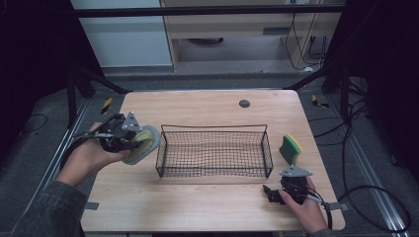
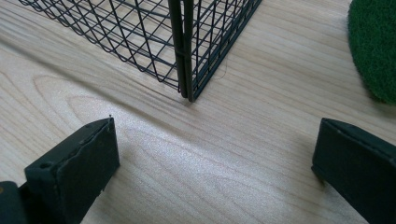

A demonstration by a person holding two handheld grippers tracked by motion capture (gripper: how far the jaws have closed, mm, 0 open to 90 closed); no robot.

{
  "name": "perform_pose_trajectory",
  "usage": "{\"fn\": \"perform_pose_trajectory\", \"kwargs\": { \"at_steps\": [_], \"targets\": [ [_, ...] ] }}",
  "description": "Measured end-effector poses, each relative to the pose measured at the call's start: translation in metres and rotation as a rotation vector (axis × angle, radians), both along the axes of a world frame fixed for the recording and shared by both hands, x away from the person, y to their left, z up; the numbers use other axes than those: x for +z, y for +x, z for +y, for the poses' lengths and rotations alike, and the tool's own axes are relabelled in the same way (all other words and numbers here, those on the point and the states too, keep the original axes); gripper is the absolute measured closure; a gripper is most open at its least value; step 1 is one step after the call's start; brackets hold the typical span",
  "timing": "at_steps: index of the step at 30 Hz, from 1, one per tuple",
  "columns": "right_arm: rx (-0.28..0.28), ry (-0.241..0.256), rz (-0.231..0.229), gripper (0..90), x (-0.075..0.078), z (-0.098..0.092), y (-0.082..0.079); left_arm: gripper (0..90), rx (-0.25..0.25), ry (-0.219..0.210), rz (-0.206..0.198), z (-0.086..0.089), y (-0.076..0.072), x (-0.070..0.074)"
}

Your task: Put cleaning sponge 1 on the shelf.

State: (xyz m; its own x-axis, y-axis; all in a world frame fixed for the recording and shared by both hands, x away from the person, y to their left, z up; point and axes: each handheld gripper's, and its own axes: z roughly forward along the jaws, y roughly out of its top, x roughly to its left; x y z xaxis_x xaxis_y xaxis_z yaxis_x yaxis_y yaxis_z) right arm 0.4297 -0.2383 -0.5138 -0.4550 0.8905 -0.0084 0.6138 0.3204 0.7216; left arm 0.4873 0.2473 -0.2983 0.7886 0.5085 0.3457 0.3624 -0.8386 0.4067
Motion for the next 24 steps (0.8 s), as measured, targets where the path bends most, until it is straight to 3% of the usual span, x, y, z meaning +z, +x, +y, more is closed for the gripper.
{"fn": "perform_pose_trajectory", "kwargs": {
  "at_steps": [14, 24],
  "targets": [
    [0.004, -0.005, 0.0, 0.7, 0.0, 0.0, 0.0, 69.9, -0.063, 0.055, -0.019, -0.034, 0.003, 0.011],
    [0.006, -0.006, 0.0, 0.7, 0.0, -0.001, 0.0, 69.9, -0.09, 0.055, -0.02, -0.044, 0.003, 0.014]
  ]
}}
